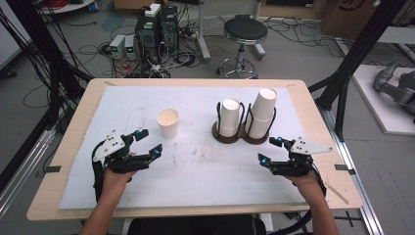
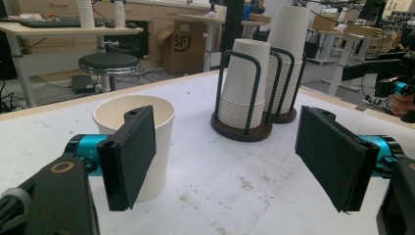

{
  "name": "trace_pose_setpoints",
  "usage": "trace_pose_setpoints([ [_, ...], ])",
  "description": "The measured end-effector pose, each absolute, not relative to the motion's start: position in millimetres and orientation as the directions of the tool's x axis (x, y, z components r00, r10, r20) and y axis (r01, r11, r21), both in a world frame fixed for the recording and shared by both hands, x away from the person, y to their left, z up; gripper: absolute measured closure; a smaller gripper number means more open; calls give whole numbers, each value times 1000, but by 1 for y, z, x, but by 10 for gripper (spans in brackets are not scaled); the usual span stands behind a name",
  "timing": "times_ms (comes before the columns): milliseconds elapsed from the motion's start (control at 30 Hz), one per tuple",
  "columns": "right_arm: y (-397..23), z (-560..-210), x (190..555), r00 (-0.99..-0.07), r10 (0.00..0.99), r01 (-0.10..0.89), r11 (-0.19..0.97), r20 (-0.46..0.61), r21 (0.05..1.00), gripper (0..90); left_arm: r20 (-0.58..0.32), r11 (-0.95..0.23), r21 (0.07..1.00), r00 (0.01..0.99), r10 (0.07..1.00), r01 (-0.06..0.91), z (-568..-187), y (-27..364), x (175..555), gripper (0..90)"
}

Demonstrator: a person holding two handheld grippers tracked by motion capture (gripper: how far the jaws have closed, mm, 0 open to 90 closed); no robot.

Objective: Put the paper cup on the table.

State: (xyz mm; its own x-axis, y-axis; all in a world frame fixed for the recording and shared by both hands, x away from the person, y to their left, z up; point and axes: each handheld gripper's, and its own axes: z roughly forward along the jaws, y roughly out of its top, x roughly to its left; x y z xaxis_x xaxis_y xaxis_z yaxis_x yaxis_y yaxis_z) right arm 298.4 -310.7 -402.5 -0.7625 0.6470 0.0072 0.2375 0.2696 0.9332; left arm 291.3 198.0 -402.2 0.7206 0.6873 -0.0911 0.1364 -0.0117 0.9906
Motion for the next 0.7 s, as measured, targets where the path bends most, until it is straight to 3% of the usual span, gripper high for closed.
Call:
trace_pose_setpoints([
  [700,-314,-403,299,-756,654,237,266,6,934,240,-99,-11,989,711,697,149,-407,200,294,232],
])
